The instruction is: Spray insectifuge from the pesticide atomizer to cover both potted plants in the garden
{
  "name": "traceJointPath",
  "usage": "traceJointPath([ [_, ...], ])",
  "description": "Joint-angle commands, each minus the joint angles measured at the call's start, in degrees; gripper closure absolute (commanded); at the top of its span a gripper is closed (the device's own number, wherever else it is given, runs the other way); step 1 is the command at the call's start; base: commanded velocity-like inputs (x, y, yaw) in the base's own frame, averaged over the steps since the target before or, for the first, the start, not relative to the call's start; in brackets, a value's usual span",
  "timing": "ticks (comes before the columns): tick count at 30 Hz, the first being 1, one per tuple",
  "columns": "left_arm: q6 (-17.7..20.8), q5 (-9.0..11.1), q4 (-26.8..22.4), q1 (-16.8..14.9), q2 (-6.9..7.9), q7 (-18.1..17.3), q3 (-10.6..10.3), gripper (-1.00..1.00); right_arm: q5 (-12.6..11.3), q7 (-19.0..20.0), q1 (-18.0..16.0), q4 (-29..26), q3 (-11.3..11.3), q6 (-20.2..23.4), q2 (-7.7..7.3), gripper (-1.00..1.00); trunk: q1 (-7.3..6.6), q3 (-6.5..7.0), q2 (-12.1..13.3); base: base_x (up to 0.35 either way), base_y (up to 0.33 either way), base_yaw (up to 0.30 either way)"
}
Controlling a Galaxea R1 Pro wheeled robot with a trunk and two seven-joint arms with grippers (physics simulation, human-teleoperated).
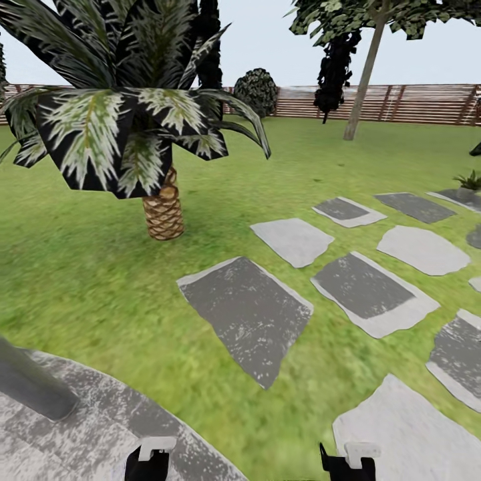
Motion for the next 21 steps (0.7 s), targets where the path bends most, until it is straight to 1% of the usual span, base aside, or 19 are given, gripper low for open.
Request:
traceJointPath([
  [1, -0.19, 0.30, 0.04, -0.03, 0.03, 0.41, -0.49, 1.00, -0.04, -0.15, -0.03, 0.04, 0.04, -0.18, 0.00, -1.00, -0.01, -0.02, -0.02, 0.000, 0.000, -0.300],
  [21, -0.22, -0.14, 0.12, -0.03, 0.03, 0.32, -0.64, 1.00, 0.01, -0.19, -0.03, 0.07, 0.04, -0.16, 0.00, -1.00, -0.01, 0.49, -0.02, 0.000, 0.000, -0.300],
])
